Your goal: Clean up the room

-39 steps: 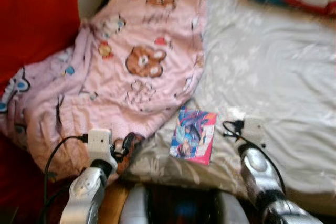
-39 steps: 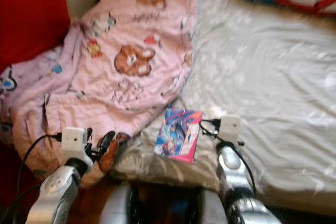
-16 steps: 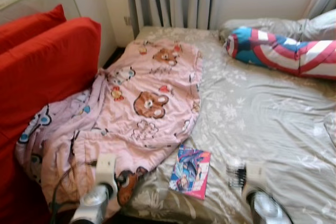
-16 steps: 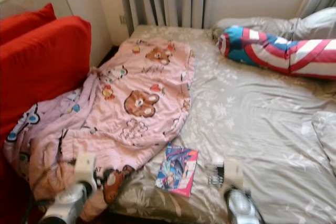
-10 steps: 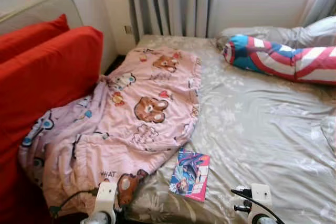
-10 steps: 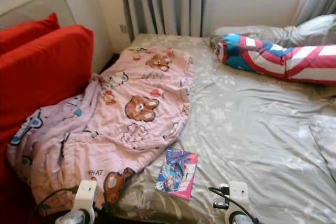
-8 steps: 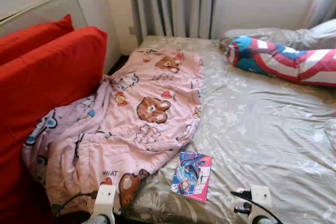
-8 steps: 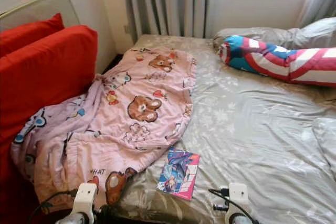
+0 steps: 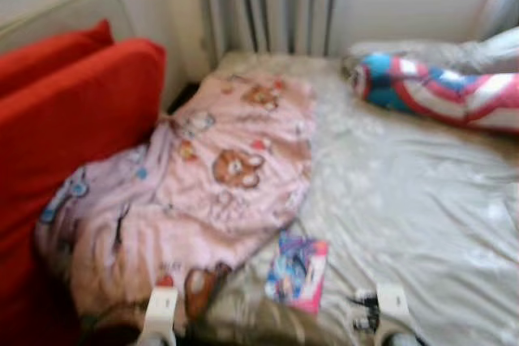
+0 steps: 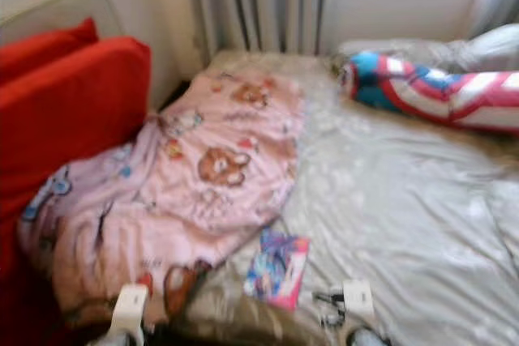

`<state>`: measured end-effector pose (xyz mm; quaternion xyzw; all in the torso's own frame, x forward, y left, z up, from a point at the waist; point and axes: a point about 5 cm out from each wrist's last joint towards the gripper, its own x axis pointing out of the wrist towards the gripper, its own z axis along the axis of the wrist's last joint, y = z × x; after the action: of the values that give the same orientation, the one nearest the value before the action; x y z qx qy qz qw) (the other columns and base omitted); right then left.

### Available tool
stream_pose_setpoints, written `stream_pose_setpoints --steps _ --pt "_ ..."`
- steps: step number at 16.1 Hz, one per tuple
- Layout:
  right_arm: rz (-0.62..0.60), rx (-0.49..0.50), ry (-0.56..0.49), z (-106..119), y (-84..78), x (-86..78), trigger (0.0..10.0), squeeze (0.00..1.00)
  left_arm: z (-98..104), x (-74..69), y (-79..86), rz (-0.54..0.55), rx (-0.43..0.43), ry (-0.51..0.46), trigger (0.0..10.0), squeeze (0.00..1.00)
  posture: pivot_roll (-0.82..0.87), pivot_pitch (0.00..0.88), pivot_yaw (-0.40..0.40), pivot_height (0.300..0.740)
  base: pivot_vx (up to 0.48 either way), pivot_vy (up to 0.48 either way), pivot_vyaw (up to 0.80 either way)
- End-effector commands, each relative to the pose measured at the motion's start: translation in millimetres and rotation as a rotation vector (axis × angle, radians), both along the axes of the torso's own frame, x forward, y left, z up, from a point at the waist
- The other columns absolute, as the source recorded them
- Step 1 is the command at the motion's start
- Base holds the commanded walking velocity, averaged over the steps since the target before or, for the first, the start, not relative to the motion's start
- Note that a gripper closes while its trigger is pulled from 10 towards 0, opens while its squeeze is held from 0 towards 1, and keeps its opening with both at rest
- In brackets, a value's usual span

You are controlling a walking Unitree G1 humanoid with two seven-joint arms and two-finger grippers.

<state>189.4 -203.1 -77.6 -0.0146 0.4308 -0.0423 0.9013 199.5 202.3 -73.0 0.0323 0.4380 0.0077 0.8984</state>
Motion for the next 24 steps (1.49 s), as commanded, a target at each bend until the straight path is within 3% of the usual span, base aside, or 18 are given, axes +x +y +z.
stream_pose_setpoints --steps 1,7,24 --pt "0.008 -0.004 0.033 -4.0 1.3 -6.8 10.0 0.00 -4.1 -8.8 4.3 0.005 0.014 0.027 10.0 0.00 -0.02 0.000 0.020 0.740 0.000 0.000 0.80" --pt "0.003 -0.008 0.067 -8.0 -1.6 -15.9 10.0 0.00 -5.7 -13.1 7.1 0.017 0.017 0.031 10.0 0.00 -0.02 0.000 0.021 0.740 0.000 0.000 0.80" --pt "0.003 -0.013 0.080 -9.2 -4.0 -19.2 10.0 0.00 -8.0 -15.9 2.5 0.025 0.007 0.041 10.0 0.00 -0.02 0.000 0.013 0.740 0.000 0.016 0.80"
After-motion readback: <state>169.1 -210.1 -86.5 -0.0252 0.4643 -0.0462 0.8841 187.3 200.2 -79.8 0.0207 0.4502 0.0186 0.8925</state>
